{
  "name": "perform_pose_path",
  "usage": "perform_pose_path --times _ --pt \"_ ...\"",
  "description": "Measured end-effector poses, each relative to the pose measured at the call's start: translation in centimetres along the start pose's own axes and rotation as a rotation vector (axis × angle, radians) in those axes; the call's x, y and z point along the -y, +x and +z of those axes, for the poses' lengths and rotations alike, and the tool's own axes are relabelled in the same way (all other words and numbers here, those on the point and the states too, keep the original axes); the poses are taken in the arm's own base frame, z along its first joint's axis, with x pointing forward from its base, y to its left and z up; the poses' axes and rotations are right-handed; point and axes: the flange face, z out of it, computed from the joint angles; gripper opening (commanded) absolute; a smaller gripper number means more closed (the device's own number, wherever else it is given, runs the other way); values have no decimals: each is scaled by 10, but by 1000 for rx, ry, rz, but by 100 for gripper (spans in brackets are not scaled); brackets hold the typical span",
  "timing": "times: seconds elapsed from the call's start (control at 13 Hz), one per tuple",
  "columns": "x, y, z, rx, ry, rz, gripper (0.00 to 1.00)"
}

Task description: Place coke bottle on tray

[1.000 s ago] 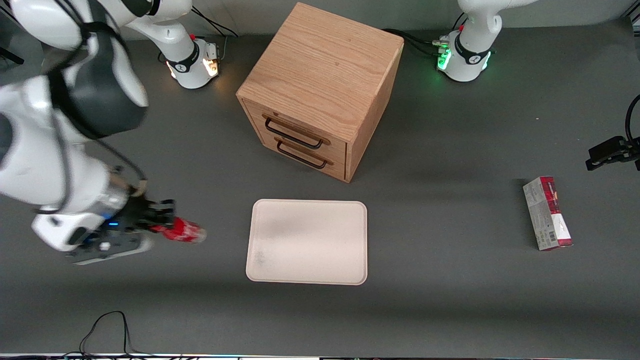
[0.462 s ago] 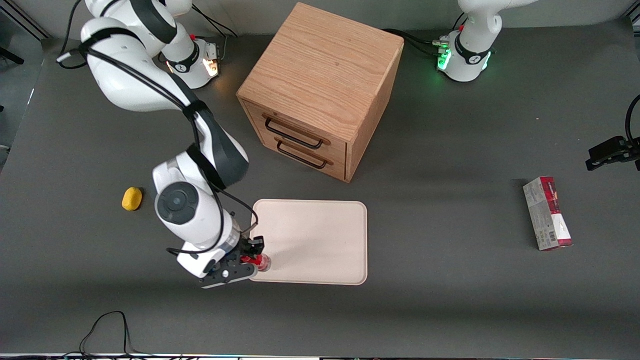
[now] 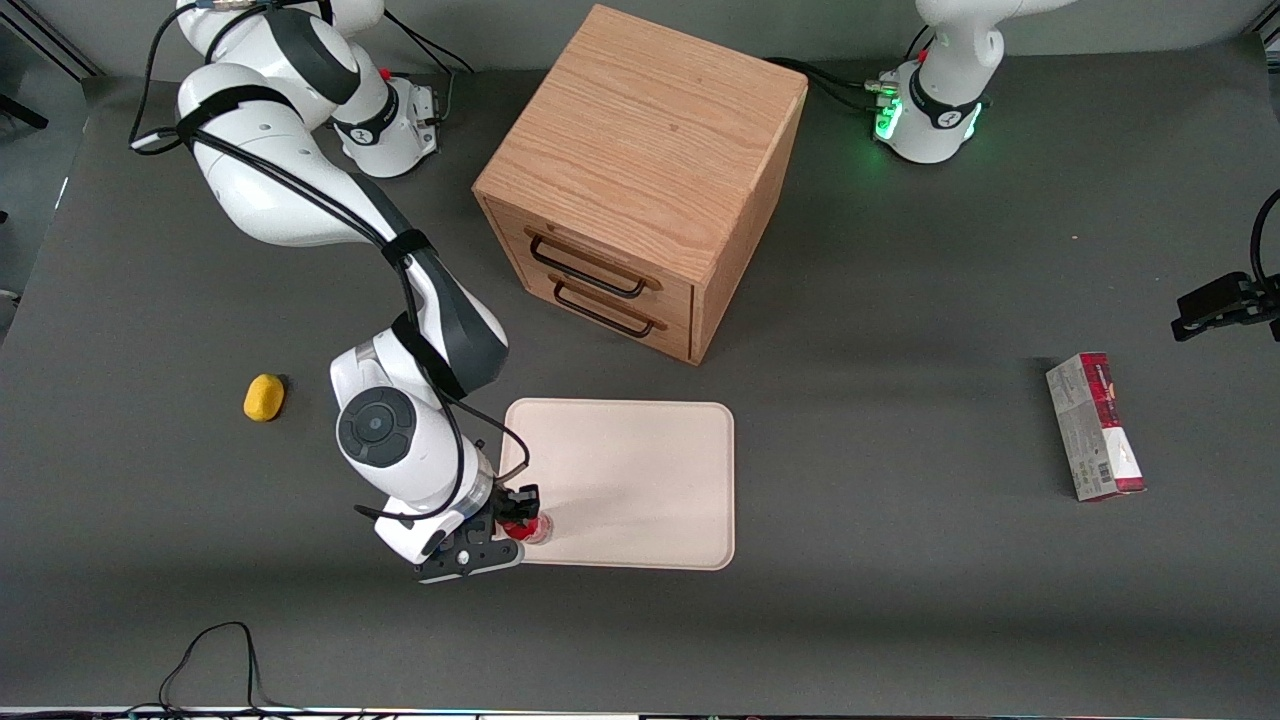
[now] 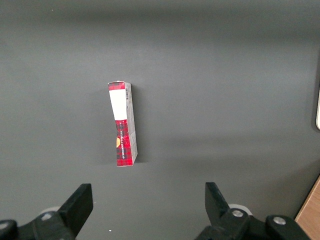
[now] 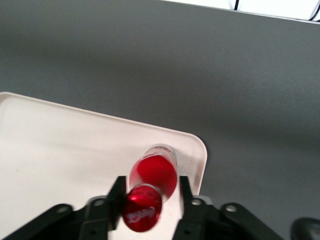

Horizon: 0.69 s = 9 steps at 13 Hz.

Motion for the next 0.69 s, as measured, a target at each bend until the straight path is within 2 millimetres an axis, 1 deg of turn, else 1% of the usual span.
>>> perform_pose_path --times 0.08,0.15,0.23,0.31,0.38,0.46,0.54,0.62,0.69 --pt "-1 1 -5 -6 0 5 100" --pt "-2 3 -17 -14 -2 9 100" --pt "-5 2 -36 -1 -17 13 100" --pt "-11 -1 -62 27 -35 24 100" --pt "-22 -4 -95 53 -35 50 100" --pt "-40 -8 -128 69 -18 87 100" --pt "-66 -15 -158 79 -6 127 100" --pt "-100 -26 -181 91 -2 170 100" --pt "-139 -40 -199 104 -1 210 100"
